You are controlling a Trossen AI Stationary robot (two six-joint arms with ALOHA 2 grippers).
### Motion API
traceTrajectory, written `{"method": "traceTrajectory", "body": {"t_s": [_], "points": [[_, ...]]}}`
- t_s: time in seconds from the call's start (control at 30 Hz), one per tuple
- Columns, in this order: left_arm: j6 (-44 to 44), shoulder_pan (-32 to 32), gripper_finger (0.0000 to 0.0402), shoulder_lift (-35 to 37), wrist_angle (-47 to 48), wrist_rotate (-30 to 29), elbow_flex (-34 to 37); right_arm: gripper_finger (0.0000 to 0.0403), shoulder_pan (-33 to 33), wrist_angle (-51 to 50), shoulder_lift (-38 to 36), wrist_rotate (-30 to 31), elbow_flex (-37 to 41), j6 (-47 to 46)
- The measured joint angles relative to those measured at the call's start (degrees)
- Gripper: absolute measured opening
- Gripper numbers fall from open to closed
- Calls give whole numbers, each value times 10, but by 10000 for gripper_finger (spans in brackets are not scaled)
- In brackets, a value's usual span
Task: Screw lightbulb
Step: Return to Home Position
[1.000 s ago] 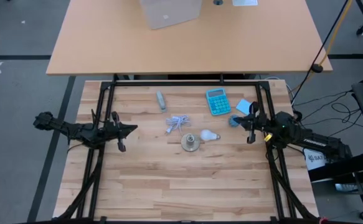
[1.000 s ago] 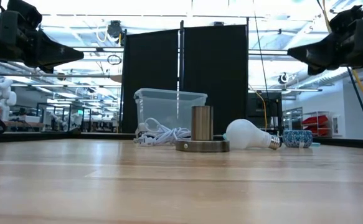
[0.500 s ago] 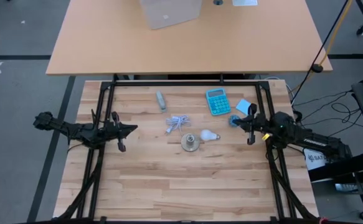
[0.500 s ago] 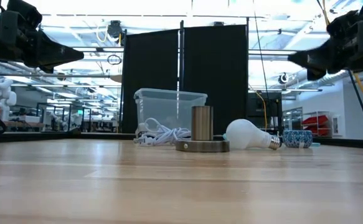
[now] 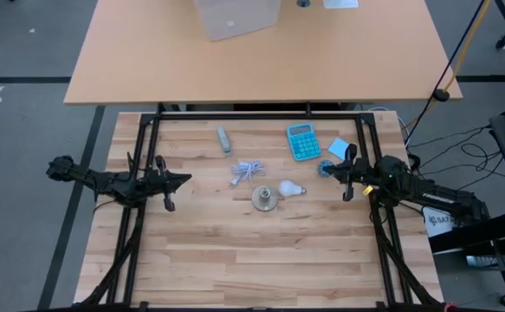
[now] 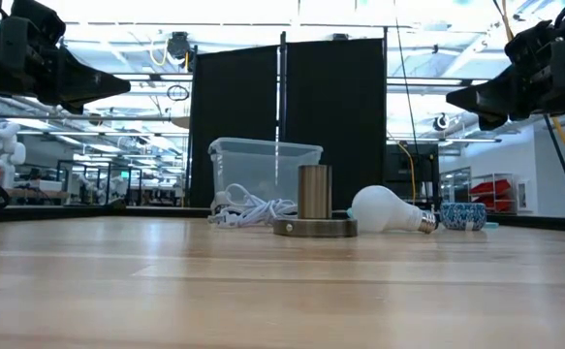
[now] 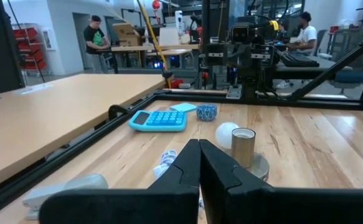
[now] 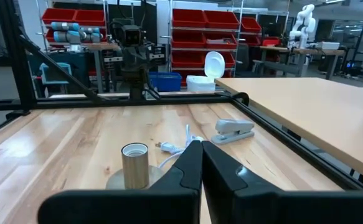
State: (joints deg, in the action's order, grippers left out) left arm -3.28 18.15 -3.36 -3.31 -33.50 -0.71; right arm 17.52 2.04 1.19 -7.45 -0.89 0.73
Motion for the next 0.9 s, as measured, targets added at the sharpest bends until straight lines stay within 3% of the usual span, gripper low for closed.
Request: {"method": "traceTrajectory", "body": {"t_s": [0.7,0.9], "points": [[0,0,0,0,0,0,0,4,0,-1,0,0,0,2],[1,0,0,0,0,0,0,4,-30,-1,0,-1,0,2]]}}
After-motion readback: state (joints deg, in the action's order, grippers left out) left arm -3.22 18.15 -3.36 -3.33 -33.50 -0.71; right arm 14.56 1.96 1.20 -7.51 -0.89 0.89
